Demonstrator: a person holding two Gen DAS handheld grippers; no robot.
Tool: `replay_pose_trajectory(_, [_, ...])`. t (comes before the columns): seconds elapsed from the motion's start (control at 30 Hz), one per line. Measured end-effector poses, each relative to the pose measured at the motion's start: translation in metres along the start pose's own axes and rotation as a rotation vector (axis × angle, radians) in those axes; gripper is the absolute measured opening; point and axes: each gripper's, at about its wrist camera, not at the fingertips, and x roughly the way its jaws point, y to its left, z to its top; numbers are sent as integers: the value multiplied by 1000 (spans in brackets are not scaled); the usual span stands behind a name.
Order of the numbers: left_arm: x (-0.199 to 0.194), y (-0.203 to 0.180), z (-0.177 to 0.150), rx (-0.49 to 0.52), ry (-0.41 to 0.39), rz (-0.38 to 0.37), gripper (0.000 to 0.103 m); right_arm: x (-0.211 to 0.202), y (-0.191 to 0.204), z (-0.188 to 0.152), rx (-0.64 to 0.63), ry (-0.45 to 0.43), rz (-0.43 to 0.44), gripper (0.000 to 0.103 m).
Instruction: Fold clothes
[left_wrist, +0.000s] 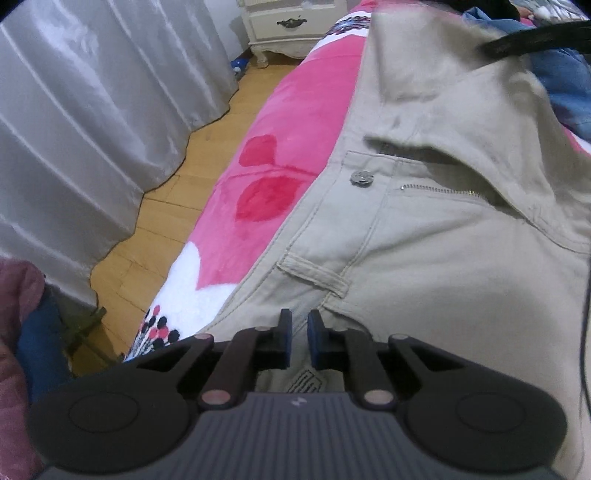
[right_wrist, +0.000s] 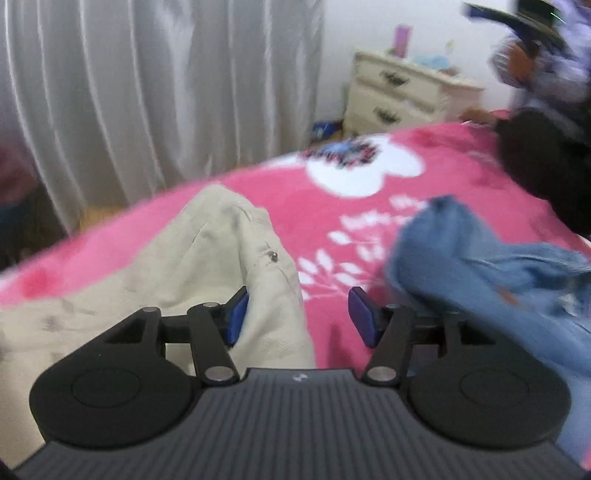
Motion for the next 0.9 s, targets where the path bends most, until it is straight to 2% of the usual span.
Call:
replay_pose_trajectory(0.1, [-9, 6, 2, -20, -30, -5, 21, -84, -10, -17, 82, -82, 1, 56])
replay_pose_trajectory(0.17, [-20, 9, 3, -19, -62, -4, 24, -150, -11, -36, 138, -119, -51, 57])
replay_pose_trajectory(0.23, [-35, 9, 6, -1, -100, -3, 24, -208, -17, -56, 212, -118, -115, 57])
replay_pose_trajectory(0.4, [-79, -2, 11, 41, -191, -62, 24, -353, -55, -131, 390, -32, -338, 57])
replay_pose_trajectory(0.53, [-112, -40, 6, 81, -224, -225, 25, -442, -56, -207, 547, 117, -477, 57])
replay_pose_trajectory(0.63, [-125, -83, -10, 134, -178, -414, 26, -487, -49, -284, 720, 261, -565, 57])
replay_pose_trajectory(0.73, [-133, -140, -42, 235, -70, -580, 26, -512, -31, -366, 936, 391, -615, 57])
replay_pose_trajectory(0.83, [-133, -190, -88, 287, 71, -697, 26, -536, -14, -444, 1136, 501, -658, 57])
replay_pose_trajectory(0.9, [-133, -217, -120, 296, 167, -737, 26, -547, -13, -482, 1220, 497, -659, 57])
